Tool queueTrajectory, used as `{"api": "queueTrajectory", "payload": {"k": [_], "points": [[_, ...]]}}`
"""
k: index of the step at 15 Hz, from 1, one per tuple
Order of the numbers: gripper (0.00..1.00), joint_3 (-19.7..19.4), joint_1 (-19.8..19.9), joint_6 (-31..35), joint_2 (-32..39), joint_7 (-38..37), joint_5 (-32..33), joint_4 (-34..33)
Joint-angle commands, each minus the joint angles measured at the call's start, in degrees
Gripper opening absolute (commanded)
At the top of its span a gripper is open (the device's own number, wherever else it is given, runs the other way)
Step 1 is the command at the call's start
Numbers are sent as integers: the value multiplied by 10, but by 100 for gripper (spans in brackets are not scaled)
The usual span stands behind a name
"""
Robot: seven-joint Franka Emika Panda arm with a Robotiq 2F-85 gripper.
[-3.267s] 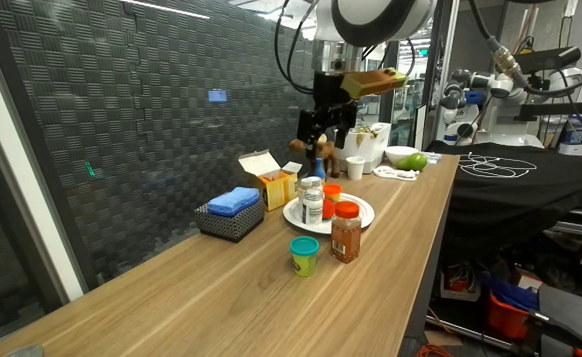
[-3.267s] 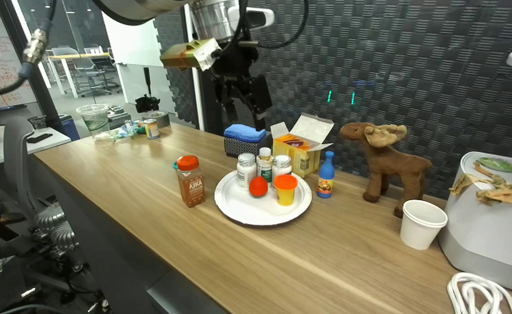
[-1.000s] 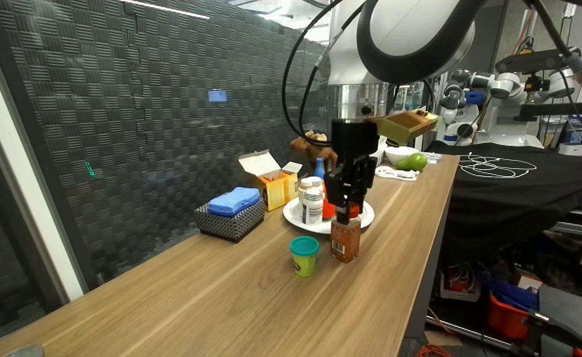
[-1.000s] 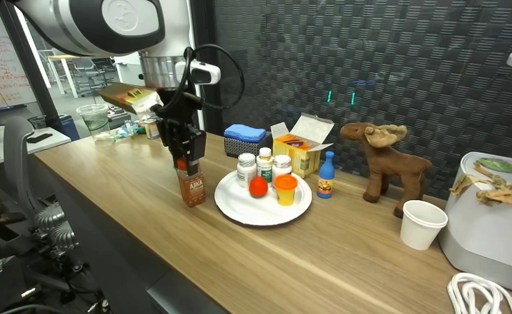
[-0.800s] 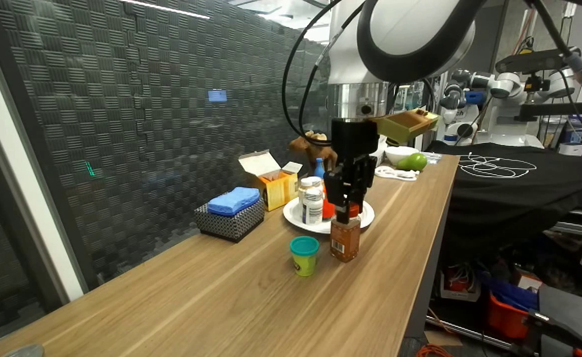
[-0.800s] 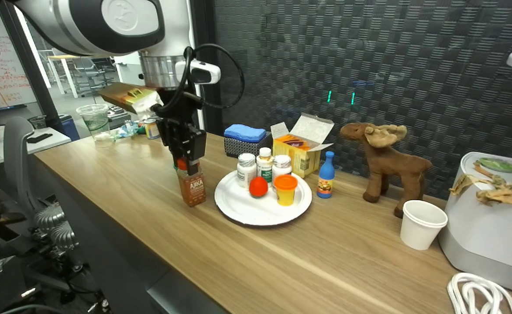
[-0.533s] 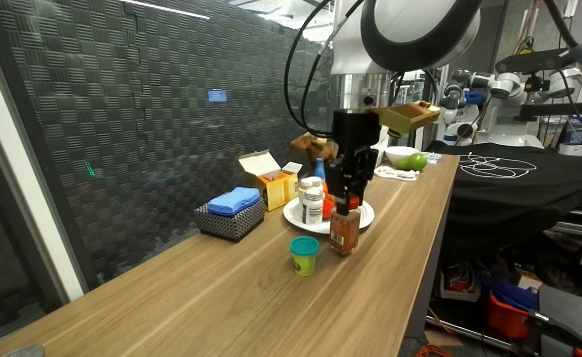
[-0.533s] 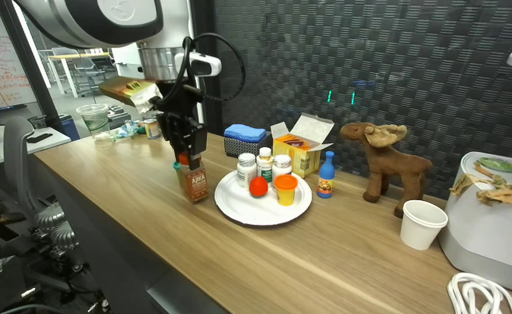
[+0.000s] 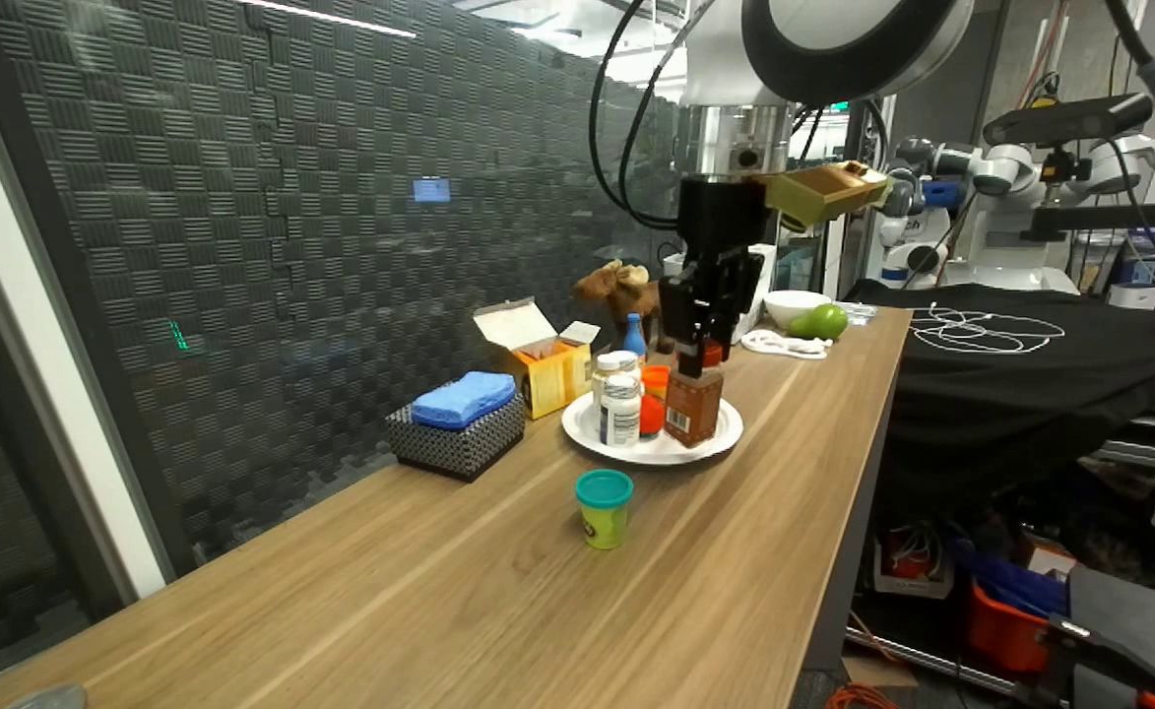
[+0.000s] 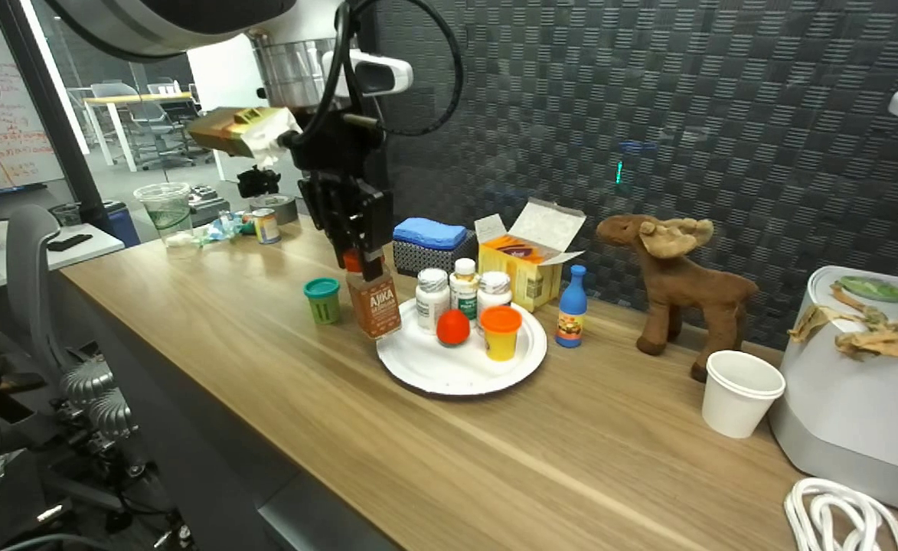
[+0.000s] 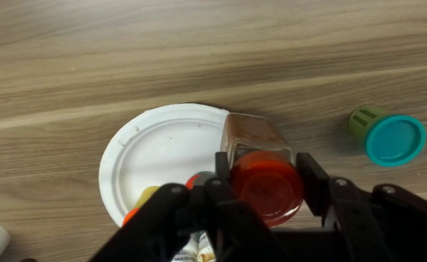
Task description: Put the bottles and orange plushie that are around the white plate on the white plate
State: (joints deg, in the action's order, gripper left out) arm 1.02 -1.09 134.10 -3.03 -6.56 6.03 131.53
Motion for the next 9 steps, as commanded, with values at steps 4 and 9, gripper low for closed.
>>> {"api": "queueTrajectory", "payload": {"k": [4, 9], "points": [[24, -8, 13, 6, 21, -11, 21, -36], [24, -15, 15, 11, 42, -10, 17, -45]]}}
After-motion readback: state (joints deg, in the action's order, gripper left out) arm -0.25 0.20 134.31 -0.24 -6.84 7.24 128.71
